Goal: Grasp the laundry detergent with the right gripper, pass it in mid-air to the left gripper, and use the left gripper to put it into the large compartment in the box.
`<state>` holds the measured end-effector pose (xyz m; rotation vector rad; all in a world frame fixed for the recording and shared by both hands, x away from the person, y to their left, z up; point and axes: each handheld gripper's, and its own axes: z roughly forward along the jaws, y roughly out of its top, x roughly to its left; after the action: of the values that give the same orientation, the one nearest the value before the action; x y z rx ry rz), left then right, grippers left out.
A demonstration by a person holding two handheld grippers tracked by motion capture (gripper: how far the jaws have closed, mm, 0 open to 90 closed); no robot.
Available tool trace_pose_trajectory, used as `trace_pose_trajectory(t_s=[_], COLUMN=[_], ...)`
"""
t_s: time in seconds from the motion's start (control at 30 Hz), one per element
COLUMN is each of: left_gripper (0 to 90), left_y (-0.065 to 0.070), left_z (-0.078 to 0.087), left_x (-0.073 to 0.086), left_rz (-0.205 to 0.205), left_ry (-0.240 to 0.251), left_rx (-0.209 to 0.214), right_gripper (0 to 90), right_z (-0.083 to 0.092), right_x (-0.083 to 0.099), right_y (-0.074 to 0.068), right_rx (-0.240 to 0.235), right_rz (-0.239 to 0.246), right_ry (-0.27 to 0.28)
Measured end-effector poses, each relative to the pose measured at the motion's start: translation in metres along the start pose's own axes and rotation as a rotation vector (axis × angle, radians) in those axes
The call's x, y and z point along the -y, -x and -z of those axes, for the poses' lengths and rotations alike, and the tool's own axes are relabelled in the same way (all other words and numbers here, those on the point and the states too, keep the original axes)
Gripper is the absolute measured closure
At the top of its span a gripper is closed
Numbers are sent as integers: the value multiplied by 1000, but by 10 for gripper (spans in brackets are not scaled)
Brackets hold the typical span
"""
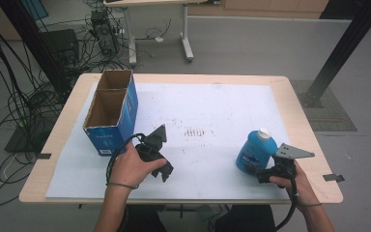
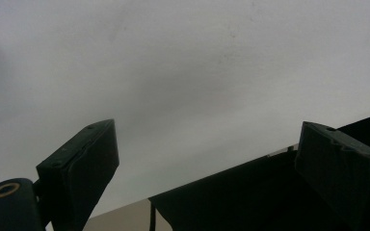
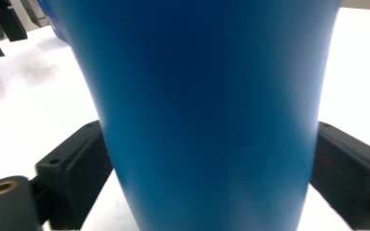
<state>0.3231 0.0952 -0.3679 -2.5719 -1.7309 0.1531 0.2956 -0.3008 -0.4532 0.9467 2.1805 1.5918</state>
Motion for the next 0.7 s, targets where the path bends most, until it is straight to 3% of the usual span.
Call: trace_pose_trajectory(t_s=[0.7], left_gripper=[84], left_y=[0], left_z=[-2], left_x=[-1], left_rz=[-4], left_ry=[-7], left_rx=[3], right_gripper=[286], right_z=[-1], right_x=[1], right_y=[1], right_rx=[15], right_rz=[11], right_ry=[14])
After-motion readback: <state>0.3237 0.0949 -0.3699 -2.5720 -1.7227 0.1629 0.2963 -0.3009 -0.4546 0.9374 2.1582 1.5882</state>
